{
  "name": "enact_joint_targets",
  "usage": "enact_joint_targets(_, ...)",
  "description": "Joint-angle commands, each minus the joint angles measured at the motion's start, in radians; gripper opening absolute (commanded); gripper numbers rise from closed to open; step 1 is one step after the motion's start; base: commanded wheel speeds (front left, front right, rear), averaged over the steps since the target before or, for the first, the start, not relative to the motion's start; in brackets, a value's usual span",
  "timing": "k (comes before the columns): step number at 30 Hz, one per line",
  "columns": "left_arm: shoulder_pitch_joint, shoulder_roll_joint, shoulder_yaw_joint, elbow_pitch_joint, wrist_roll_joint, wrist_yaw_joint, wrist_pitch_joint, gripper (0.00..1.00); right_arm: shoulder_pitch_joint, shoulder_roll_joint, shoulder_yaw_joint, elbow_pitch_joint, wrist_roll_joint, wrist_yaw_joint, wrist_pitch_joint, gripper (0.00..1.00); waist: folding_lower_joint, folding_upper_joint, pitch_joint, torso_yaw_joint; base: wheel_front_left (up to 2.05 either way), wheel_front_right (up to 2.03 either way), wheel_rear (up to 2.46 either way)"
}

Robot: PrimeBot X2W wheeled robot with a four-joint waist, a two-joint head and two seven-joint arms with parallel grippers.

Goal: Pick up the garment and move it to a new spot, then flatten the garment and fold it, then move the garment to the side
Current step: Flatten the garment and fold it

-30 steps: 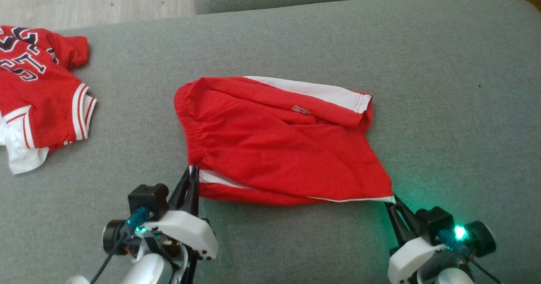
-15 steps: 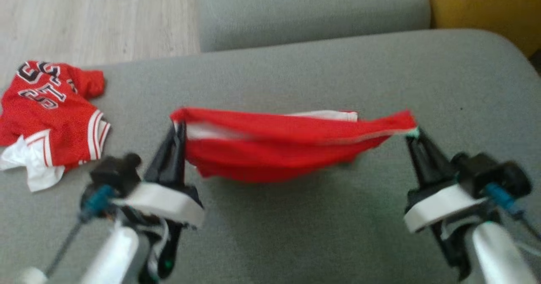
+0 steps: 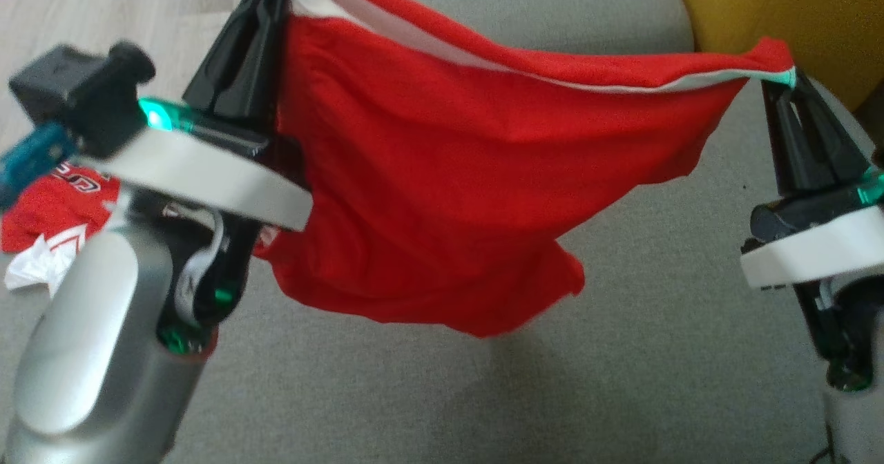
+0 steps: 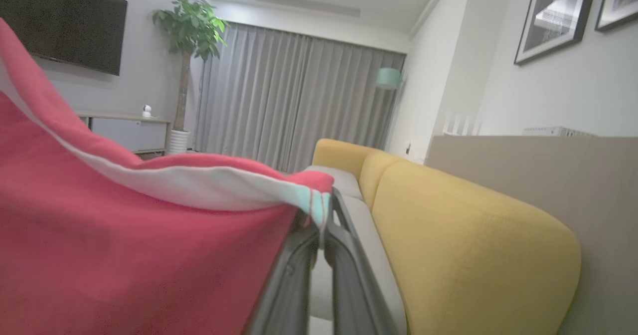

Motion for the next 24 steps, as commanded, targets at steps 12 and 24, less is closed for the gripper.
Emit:
enact_joint_targets(12, -0.365, -0.024, 0.049, 0.246, 0.032, -0.050, -0.049, 0.00, -0.434, -0.010, 0.020, 0.241, 0.035, 0.008, -0.040, 0.00, 0.0001, 0.0000, 0.248, -0.059, 0.00, 0.00, 0.00)
enact_joint_targets(24, -0.401, -0.132, 0.039, 0.457, 0.000, -0.107, -0.235, 0.00, -0.569, 0.053, 0.027, 0.498, -0.017, 0.008, -0.178, 0.00, 0.0001, 0.0000, 0.350, -0.083, 0.00, 0.00, 0.00)
